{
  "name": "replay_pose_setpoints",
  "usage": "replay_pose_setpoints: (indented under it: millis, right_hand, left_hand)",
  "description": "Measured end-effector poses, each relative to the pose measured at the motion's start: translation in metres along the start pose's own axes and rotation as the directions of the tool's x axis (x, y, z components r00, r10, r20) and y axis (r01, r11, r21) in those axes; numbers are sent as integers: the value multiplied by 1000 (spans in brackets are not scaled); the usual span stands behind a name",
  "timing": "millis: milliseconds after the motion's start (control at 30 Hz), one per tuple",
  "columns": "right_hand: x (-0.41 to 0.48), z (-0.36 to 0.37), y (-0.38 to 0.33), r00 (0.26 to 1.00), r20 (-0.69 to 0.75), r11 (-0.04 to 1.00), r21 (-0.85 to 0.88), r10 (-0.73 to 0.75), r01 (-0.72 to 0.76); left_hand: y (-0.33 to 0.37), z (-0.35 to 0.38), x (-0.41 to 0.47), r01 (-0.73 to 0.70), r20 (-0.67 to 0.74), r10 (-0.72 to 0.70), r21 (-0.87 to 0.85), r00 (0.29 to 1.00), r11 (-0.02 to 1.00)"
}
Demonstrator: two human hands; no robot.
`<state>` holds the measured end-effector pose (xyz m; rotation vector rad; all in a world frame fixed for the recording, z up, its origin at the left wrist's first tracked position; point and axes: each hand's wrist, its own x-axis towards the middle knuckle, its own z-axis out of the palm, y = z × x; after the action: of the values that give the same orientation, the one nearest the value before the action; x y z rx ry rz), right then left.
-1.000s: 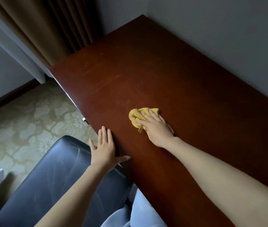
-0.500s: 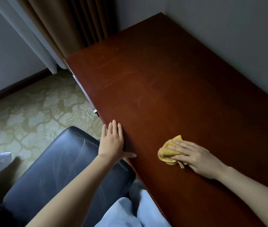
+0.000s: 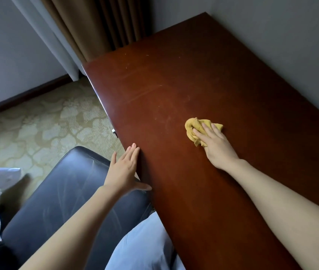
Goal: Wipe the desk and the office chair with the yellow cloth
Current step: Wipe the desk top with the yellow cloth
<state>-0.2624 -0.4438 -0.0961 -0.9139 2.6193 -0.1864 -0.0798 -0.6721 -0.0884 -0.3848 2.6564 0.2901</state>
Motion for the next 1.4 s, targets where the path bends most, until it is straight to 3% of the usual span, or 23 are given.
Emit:
replay_pose_setpoints:
  millis: [100,267,367,533,700,867,1000,1200,1400]
  right_hand:
    - [24,0,-31,999,14,998,-41,44,-43]
    - [47,13,-90,999,24,999,-28,-43,44]
    - [43,27,-126,985,-1,985,-2,-170,170]
    - [10,50,-155,932,-111,925,129,-345,357]
    - [-27,54,-141,879,-150,853,217,-452,475]
    - [-55,49,-106,840,-90,816,203,-534,541]
    - [-76,42,-67,892,-135,864,220,-432,452]
    - [-86,28,-12,984,-157,950,284,-89,131]
    - [-20,4,14,956,-187,924,352,225,-149]
  left_hand:
    - [-6,-4,-1,-20,10,22,-136,1000,990]
    - [-21,-17,-1,4,23,7,-451,1000,893]
    - [-28,-20,-6,63,-56,-89,-361,994,930]
    - [-36,-14,-13,147,-58,-172,-306,983,941]
    - [-26,-19,-3,141,-106,-176,-273,979,952]
    - [-6,-21,18,147,-147,-189,-254,971,956]
    - [2,-23,37,134,-126,-161,-199,979,971]
    - [8,-39,78,54,-84,-72,-199,994,978]
    - [13,-71,140,-76,-144,51,-170,988,983]
